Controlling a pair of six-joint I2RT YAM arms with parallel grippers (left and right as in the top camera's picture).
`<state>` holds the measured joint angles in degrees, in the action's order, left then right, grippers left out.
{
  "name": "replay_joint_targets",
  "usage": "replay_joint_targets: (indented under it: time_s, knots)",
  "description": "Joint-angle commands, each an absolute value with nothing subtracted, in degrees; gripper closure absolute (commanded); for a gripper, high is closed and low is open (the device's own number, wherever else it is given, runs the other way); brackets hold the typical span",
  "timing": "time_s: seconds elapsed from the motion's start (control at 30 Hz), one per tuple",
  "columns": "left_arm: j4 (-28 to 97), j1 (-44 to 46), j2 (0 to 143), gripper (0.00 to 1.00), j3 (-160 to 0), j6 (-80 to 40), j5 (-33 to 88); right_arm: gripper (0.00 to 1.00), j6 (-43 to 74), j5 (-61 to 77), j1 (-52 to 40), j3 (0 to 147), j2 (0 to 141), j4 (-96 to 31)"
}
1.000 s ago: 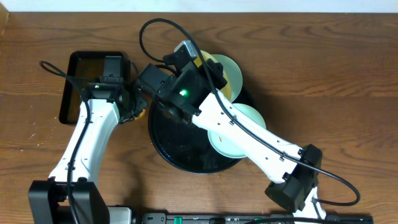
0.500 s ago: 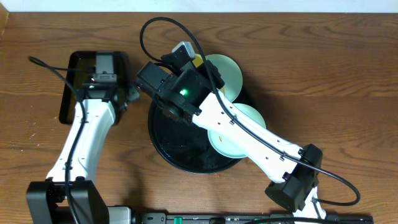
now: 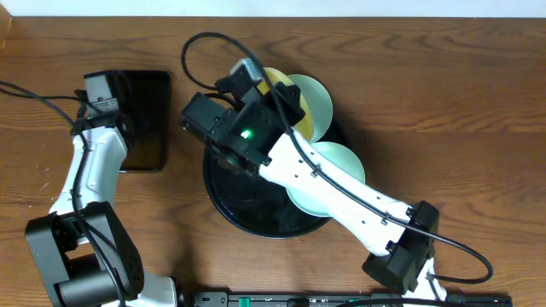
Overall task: Clean dirty plates on tray and stack at the side
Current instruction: 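Raise the yellow plate off the round tray with the right gripper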
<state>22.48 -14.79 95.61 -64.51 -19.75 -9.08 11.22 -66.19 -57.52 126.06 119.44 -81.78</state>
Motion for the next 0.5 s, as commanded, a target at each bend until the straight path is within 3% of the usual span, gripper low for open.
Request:
replay_joint_targets:
  time_s: [0.0, 0.23, 0.47]
  knots:
    - [21.69, -17.39, 95.42, 0.92, -64.60, -18.63, -10.11, 0.99, -0.19, -73.12, -60.49, 127.28, 117.64, -80.49]
    - [20.64, -18.48, 99.53, 0.92, -64.58, -16.71, -9.87, 0.99, -1.85, -72.25, -64.16, 127.28, 117.64, -77.49]
    - [20.84, -18.48, 100.60, 0.92, -64.58, -16.73, -9.87, 0.99, 0.03, -61.43, -64.47, 127.28, 117.64, -78.28]
